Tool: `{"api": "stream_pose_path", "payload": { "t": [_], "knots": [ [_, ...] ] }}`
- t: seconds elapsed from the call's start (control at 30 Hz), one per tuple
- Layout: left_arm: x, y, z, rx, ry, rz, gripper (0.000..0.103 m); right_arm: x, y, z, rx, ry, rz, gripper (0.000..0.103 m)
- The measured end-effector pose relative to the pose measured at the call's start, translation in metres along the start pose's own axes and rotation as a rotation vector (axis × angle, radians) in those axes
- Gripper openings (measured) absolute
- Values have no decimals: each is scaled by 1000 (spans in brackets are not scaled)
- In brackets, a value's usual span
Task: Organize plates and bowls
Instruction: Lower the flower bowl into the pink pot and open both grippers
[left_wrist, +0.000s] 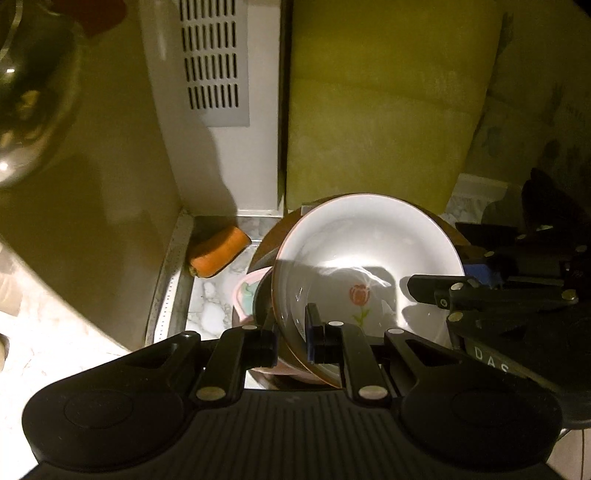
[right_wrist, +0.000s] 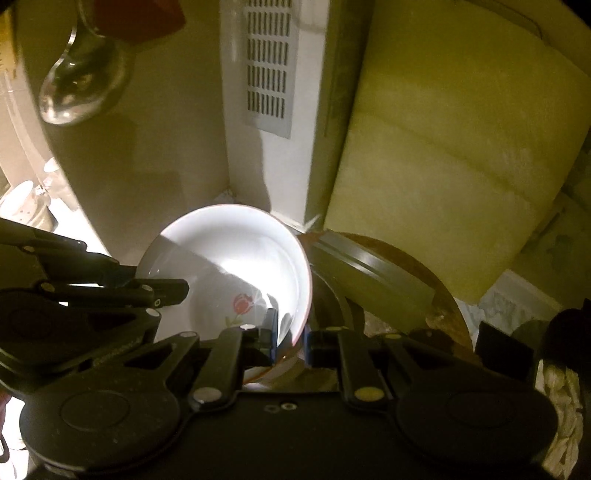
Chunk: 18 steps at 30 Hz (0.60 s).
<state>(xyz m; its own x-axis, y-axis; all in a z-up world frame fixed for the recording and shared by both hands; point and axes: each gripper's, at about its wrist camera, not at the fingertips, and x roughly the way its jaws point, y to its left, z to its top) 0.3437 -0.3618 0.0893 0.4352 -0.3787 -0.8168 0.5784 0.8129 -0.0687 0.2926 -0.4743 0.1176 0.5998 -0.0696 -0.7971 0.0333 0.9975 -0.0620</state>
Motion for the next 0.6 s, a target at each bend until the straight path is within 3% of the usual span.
{"api": "stream_pose_path", "payload": {
  "t": [0.6],
  "knots": [
    [42,6,4,27,111,36,12,52,-12,0,22,124,63,14]
  ]
}}
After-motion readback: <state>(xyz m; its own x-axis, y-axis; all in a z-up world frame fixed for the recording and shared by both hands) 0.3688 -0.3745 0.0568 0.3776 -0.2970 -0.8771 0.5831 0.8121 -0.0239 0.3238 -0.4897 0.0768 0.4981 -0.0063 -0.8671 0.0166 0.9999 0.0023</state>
